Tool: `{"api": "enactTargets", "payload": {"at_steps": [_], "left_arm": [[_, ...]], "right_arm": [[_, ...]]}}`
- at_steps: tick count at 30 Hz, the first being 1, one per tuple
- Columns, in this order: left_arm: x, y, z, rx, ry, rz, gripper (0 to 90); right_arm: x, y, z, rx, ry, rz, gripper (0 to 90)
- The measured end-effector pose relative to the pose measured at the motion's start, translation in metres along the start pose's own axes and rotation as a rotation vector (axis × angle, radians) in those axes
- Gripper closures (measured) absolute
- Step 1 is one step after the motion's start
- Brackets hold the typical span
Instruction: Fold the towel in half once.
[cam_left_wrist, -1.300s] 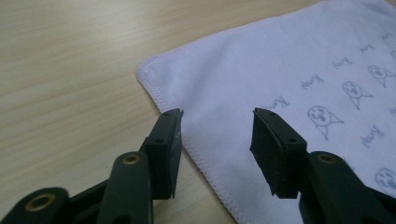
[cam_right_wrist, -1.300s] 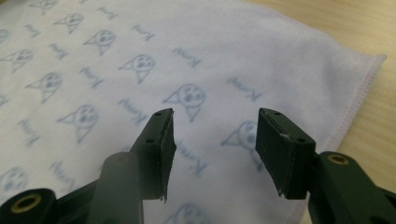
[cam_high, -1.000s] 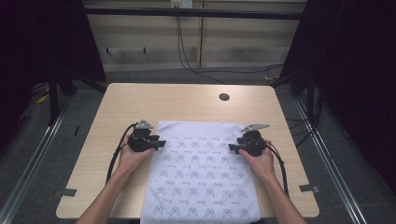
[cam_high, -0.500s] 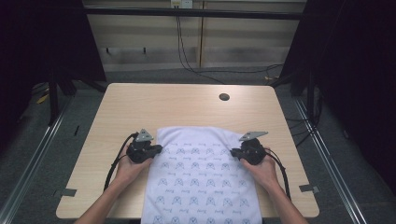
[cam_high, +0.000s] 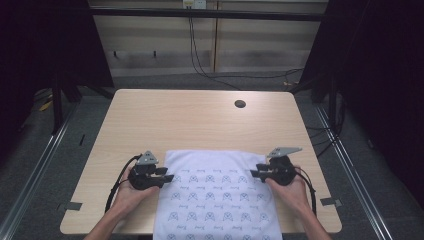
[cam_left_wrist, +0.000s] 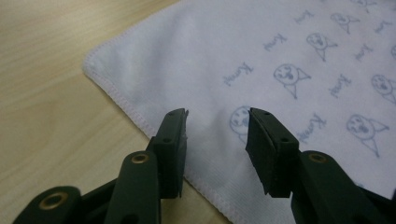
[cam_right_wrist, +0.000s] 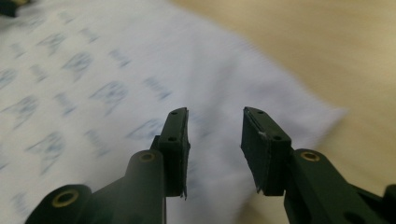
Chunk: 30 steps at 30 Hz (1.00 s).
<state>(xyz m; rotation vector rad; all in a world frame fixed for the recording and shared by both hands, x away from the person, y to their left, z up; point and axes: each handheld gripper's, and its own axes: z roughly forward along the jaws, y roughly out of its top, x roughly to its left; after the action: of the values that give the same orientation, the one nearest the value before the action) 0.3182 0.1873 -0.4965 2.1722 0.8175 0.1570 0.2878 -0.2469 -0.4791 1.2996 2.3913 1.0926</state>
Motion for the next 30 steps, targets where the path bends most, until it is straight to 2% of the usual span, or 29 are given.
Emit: {"api": "enactTargets", "payload": {"at_steps": [3,4,5,6,7,9,11,12,13,14,16,18,19,23,26,27,28,29,30], "left_arm": [[0.006,0.001,0.000,-0.007,-0.005,-0.034,56.6],[0.006,0.001,0.000,-0.007,-0.005,-0.034,56.5],[0.008,0.001,-0.001,-0.011,0.001,-0.036,56.5],[0.010,0.002,-0.002,-0.016,0.002,-0.040,56.0],[0.014,0.004,-0.004,-0.024,0.006,-0.047,55.9],[0.016,0.006,-0.007,-0.032,0.016,-0.047,55.2],[0.016,0.008,-0.010,-0.046,0.022,-0.035,54.0],[0.017,0.008,-0.012,-0.044,0.039,-0.025,53.7],[0.017,0.008,-0.012,-0.044,0.039,-0.025,53.3],[0.021,0.010,-0.014,-0.053,0.042,-0.045,52.7],[0.024,0.012,-0.015,-0.064,0.048,-0.052,52.1],[0.033,0.018,-0.016,-0.081,0.072,-0.051,52.1],[0.037,0.020,-0.014,-0.077,0.086,-0.065,52.4],[0.053,0.024,0.000,-0.087,0.094,-0.121,53.9],[0.057,0.026,0.007,-0.082,0.114,-0.141,54.1],[0.057,0.028,0.011,-0.109,0.074,-0.159,53.9],[0.056,0.030,0.014,-0.088,0.094,-0.141,53.8],[0.056,0.030,0.018,-0.067,0.085,-0.138,53.2],[0.056,0.030,0.018,-0.067,0.085,-0.138,53.2]], "right_arm": [[-0.025,0.011,-0.001,-0.031,-0.083,0.024,61.3],[-0.025,0.011,-0.001,-0.031,-0.083,0.024,61.3],[-0.032,0.012,0.000,-0.032,-0.106,0.039,61.3],[-0.039,0.013,0.003,-0.034,-0.103,0.052,61.9],[-0.049,0.014,0.012,-0.010,-0.107,0.075,61.8],[-0.053,0.012,0.020,0.015,-0.113,0.080,61.1],[-0.055,0.011,0.025,0.009,-0.124,0.083,60.4],[-0.054,0.010,0.027,0.013,-0.125,0.088,60.5],[-0.054,0.010,0.028,0.017,-0.131,0.067,61.1],[-0.053,0.010,0.028,0.023,-0.138,0.058,61.0],[-0.050,0.010,0.028,0.034,-0.165,0.042,60.3],[-0.047,0.010,0.028,0.036,-0.178,0.034,60.7],[-0.047,0.010,0.028,0.034,-0.179,0.041,62.2],[-0.046,0.010,0.029,0.023,-0.128,0.041,81.9],[-0.044,0.010,0.030,0.019,-0.121,0.041,85.1],[-0.046,0.010,0.030,0.014,-0.112,0.045,85.6],[-0.046,0.009,0.030,0.010,-0.105,0.049,85.7],[-0.047,0.009,0.030,0.010,-0.103,0.055,85.7],[-0.047,0.009,0.030,0.010,-0.103,0.055,85.7]]}}
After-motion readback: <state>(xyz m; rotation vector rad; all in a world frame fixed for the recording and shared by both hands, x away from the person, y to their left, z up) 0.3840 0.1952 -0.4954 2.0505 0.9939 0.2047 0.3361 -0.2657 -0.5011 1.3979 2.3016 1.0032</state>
